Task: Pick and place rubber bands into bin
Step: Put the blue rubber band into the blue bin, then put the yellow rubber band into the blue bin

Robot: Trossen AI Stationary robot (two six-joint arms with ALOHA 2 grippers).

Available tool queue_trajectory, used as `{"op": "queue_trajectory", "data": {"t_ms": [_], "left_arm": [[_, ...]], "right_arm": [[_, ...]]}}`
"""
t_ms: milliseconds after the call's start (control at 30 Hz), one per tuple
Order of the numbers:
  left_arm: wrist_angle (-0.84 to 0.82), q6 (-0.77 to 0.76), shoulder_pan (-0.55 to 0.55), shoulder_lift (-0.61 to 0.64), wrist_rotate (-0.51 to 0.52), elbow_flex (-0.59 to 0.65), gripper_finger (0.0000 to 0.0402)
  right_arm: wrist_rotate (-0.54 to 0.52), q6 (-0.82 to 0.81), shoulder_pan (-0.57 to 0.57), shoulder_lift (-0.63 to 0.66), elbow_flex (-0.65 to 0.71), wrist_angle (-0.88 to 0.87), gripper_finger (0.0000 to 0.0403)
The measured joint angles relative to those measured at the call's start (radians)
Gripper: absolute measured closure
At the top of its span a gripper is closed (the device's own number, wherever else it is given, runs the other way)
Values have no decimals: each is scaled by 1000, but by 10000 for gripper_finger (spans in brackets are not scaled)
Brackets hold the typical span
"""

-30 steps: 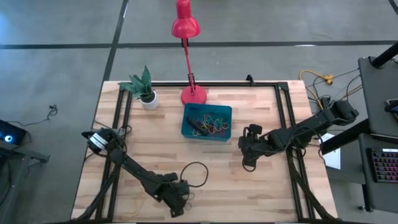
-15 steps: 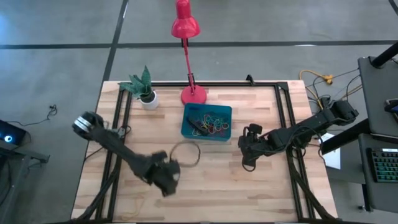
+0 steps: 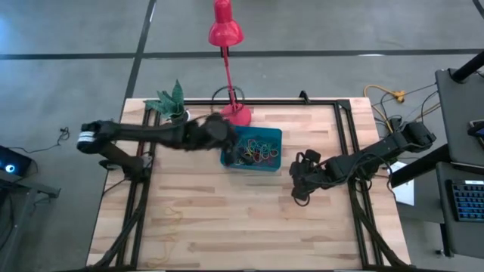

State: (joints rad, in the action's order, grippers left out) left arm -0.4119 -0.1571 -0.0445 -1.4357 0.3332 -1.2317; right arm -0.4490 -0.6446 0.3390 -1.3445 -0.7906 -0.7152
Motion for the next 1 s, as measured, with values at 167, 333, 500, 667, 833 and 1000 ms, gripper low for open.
{"op": "queue_trajectory", "data": {"t_ms": [167, 333, 500, 667, 833, 1000], "left_arm": [[29, 30, -105, -150, -68, 1, 401], [-108, -52, -110, -283, -170, 2, 374], [-284, -133, -74, -293, -171, 1, 310], [-348, -153, 29, -142, -169, 0, 249], [-377, -284, 182, 22, -176, 1, 217], [-606, -521, 390, 58, -203, 28, 215]], "right_arm": [[1, -47, 0, 0, 0, -6, 227], [1, -64, 0, 0, 0, -8, 227], [3, -63, 0, 0, 0, -8, 227], [3, -51, 0, 0, 1, -4, 227], [1, -8, -10, 0, 7, 0, 227], [-4, 59, -22, 0, 10, 26, 227]]}}
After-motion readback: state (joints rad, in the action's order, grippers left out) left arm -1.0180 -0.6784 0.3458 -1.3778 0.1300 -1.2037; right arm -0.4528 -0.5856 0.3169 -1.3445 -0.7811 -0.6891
